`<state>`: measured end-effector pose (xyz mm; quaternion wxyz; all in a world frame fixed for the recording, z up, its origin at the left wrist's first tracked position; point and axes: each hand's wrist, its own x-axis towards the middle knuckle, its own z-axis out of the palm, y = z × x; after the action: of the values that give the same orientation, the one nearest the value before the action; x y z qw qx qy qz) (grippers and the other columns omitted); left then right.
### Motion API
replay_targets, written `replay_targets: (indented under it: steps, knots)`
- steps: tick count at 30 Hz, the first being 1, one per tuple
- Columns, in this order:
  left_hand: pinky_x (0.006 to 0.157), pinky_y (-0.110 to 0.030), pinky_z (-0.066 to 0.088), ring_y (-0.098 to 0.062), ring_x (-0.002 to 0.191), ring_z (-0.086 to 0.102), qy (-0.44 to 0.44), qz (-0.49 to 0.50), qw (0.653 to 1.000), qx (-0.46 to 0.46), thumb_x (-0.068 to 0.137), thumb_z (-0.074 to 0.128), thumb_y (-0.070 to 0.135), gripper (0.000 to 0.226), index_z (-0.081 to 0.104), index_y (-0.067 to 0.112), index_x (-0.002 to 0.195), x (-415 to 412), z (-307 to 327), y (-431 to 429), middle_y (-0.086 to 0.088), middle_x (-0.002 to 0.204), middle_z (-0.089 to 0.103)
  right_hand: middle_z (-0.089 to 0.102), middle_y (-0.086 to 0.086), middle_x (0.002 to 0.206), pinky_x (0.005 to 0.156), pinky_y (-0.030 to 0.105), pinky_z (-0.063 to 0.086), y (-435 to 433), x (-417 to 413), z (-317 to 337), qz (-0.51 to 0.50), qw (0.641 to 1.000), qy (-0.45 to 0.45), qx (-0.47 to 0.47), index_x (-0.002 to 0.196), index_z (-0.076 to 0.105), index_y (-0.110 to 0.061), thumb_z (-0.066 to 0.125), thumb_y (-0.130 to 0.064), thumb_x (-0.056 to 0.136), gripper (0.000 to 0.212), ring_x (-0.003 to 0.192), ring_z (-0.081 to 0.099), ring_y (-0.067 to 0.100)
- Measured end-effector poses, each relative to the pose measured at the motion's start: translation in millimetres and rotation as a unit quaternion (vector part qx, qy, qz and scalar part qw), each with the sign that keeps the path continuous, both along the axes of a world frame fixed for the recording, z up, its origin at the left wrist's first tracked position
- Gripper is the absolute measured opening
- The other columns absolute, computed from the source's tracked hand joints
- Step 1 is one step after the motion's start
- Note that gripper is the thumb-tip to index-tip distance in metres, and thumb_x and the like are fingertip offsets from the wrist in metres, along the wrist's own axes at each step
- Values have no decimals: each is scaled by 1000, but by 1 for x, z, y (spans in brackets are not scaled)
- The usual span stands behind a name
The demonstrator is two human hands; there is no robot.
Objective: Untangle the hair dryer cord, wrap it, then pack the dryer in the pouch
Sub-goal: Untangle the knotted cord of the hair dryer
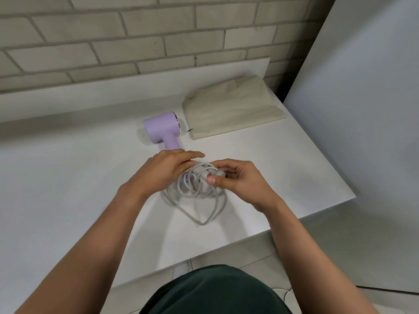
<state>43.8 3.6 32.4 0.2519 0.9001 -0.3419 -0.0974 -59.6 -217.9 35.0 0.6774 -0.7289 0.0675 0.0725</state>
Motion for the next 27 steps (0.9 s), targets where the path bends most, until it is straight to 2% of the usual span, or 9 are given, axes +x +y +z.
replay_targets:
  steps: [3, 6, 9, 13, 16, 20, 23, 27]
  knots:
    - [93, -25, 49, -7, 106, 63, 52, -58, 996, -44, 108, 50, 30, 31, 66, 40, 132, 4, 3, 10, 13, 113, 69, 77, 13, 107, 98, 49, 58, -2, -2, 0, 2, 1000, -3, 6, 111, 78, -16, 89, -13, 79, 33, 98, 73, 38]
    - [95, -16, 45, -7, 110, 63, 84, -72, 991, -73, 107, 51, 26, 27, 70, 38, 122, 4, 2, 12, 15, 111, 68, 77, 11, 104, 91, 42, 62, -2, -1, 0, 6, 1000, 3, -9, 106, 76, -13, 92, -11, 75, 35, 82, 73, 26]
    - [96, -14, 45, -3, 112, 64, 109, -46, 986, -118, 107, 53, 21, 25, 71, 37, 115, 3, -1, 10, 22, 113, 71, 75, 2, 90, 76, 32, 60, 2, 2, 1, -19, 999, 8, -36, 97, 73, -11, 96, -11, 68, 37, 70, 68, 18]
    - [92, -10, 46, 2, 107, 66, 143, 3, 979, -146, 105, 57, 16, 26, 73, 35, 110, 5, -2, 9, 27, 109, 73, 73, 0, 87, 71, 34, 58, 5, 7, -1, -52, 997, -4, -60, 88, 70, -12, 99, -16, 64, 38, 61, 63, 16]
    - [86, -6, 43, 8, 102, 65, 130, 44, 980, -144, 104, 58, 13, 32, 72, 42, 104, 10, -2, 11, 30, 105, 72, 75, 3, 97, 75, 38, 59, 5, 8, -1, -47, 997, -15, -54, 94, 74, -12, 94, -18, 74, 28, 64, 66, 21]
    - [81, -8, 43, 6, 96, 63, 125, 79, 983, -107, 106, 55, 17, 30, 72, 41, 109, 21, -4, 21, 14, 99, 75, 74, 11, 86, 77, 32, 59, 1, 4, -3, -27, 997, -20, -67, 90, 74, -5, 78, -5, 90, 4, 69, 68, 19]
    - [85, -12, 46, 0, 99, 64, 147, 67, 983, -90, 107, 53, 19, 27, 73, 36, 112, 22, -6, 14, 10, 102, 75, 74, 8, 92, 80, 32, 59, 1, 6, -8, -5, 993, -29, -117, 95, 75, -15, 73, -2, 92, 14, 72, 71, 18]
    - [79, -18, 51, -14, 95, 67, 134, 74, 982, -110, 107, 52, 16, 25, 72, 30, 112, 18, -5, -2, 6, 97, 73, 74, -6, 105, 76, 19, 55, 6, 5, -20, 31, 981, -17, -193, 107, 76, -23, 80, -17, 90, 19, 88, 73, 12]
